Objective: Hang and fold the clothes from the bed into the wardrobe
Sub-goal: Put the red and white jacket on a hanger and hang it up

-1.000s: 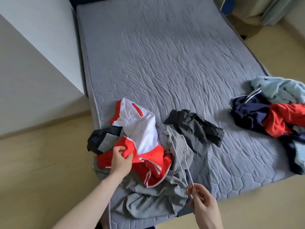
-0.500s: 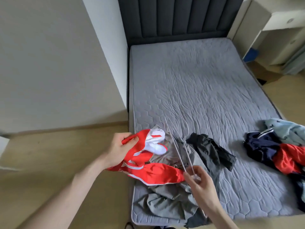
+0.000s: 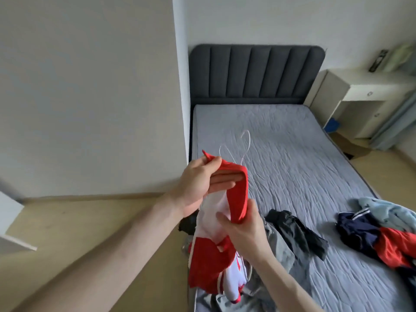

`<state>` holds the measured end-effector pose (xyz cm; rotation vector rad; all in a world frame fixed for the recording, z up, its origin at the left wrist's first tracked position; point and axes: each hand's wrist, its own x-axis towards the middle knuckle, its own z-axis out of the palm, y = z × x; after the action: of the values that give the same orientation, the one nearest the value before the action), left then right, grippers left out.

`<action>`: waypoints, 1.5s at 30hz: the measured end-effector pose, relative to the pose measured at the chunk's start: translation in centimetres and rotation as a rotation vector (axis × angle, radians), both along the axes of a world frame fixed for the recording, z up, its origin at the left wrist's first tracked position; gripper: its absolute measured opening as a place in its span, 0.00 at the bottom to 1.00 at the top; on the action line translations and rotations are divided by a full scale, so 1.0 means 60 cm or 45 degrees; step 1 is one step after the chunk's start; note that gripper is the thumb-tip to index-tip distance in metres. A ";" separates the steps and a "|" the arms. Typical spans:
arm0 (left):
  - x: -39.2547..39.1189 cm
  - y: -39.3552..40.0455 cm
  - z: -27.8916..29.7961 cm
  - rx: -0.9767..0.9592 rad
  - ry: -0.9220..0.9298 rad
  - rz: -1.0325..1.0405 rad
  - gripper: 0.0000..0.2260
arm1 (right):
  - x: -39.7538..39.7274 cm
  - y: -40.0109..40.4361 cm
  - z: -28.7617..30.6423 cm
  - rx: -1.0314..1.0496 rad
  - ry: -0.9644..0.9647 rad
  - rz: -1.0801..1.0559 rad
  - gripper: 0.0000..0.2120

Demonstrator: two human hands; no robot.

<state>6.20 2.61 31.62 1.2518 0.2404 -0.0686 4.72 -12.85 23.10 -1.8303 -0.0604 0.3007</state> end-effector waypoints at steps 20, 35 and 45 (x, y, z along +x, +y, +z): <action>-0.149 0.164 -0.035 0.977 -0.371 0.111 0.29 | 0.033 -0.017 0.237 0.238 -0.149 0.157 0.13; -0.170 0.132 -0.034 0.848 -0.283 0.230 0.17 | 0.029 -0.059 0.201 -0.256 -0.366 0.169 0.07; -0.160 0.087 0.050 0.968 -0.568 -0.227 0.22 | -0.026 0.035 0.183 -0.056 -0.313 0.409 0.19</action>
<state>-3.41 7.83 34.60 1.9999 -0.2641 0.1644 3.18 -10.77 34.06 -1.8916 -0.5262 0.3009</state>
